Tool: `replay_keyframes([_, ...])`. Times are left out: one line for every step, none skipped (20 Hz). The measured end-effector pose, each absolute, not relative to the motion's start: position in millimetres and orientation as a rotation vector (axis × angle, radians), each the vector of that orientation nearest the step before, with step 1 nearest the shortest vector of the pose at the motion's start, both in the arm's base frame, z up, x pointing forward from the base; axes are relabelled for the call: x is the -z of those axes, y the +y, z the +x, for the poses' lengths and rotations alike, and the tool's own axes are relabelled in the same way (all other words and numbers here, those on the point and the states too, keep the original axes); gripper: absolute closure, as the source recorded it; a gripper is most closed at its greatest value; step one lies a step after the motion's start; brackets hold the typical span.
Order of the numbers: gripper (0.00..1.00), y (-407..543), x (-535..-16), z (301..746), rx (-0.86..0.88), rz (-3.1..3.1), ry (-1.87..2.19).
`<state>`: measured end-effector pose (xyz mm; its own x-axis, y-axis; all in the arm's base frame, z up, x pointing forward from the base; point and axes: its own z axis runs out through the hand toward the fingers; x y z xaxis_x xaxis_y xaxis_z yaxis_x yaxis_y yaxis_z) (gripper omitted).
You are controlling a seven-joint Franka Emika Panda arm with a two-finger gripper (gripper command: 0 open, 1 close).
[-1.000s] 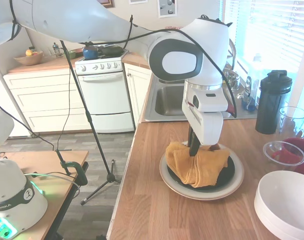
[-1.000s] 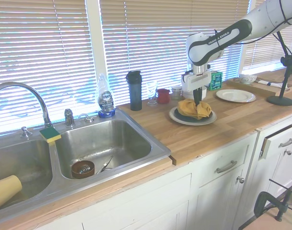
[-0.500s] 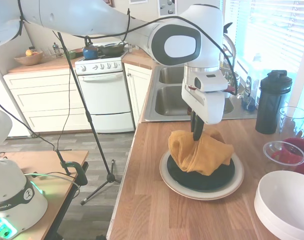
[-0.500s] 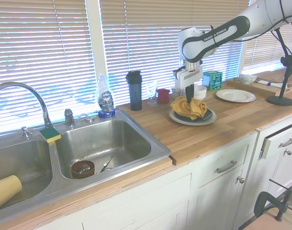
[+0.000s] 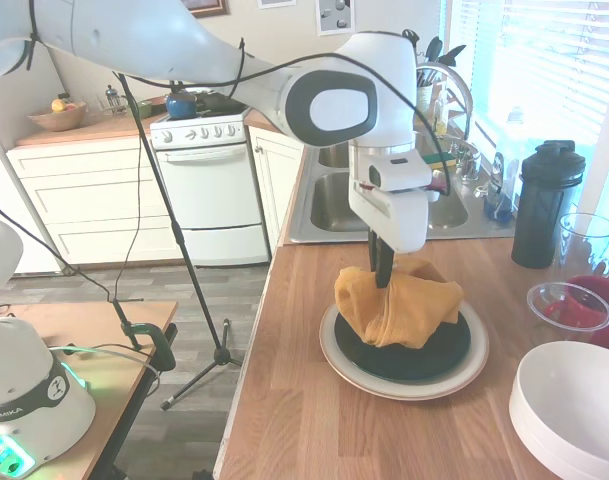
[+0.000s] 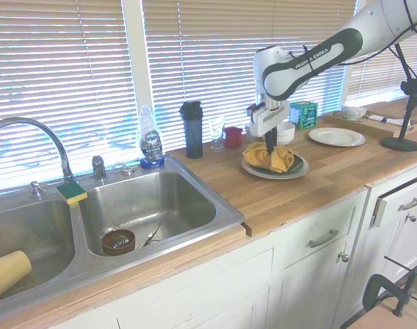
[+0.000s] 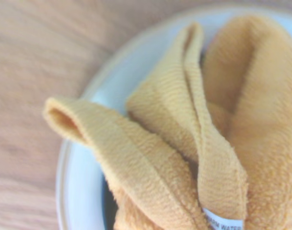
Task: Wipe the blue plate in counterclockwise motion
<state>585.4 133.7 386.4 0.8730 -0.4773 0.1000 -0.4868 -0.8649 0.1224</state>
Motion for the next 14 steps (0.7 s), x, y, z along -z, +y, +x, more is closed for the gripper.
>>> replay_keyframes([1.0,129.8,-382.0,579.3,-0.104,2.901,-0.754])
replay_keyframes([1.0,125.4,-377.9,573.5,-0.105,2.9,-0.758])
replay_keyframes([1.0,120.3,-374.4,568.3,-0.104,2.899,-0.766])
replay_keyframes([1.0,114.4,-370.8,563.8,-0.101,2.897,-0.776])
replay_keyframes([1.0,108.2,-367.3,560.0,-0.097,2.894,-0.787])
replay_keyframes([1.0,101.9,-364.0,557.6,-0.093,2.893,-0.801])
replay_keyframes([1.0,95.4,-360.6,556.1,-0.083,2.89,-0.817])
replay_keyframes([1.0,89.3,-358.1,555.7,-0.073,2.891,-0.831])
replay_keyframes([1.0,83.4,-356.4,555.8,-0.062,2.892,-0.844])
replay_keyframes([1.0,77.3,-355.3,556.4,-0.052,2.893,-0.856])
replay_keyframes([1.0,71.5,-354.1,557.2,-0.042,2.895,-0.868])
replay_keyframes([1.0,66.2,-352.6,558.1,-0.032,2.897,-0.878])
replay_keyframes([1.0,61.2,-350.8,559.8,-0.02,2.897,-0.889])
replay_keyframes([1.0,57.5,-349.3,561.8,-0.011,2.896,-0.897])
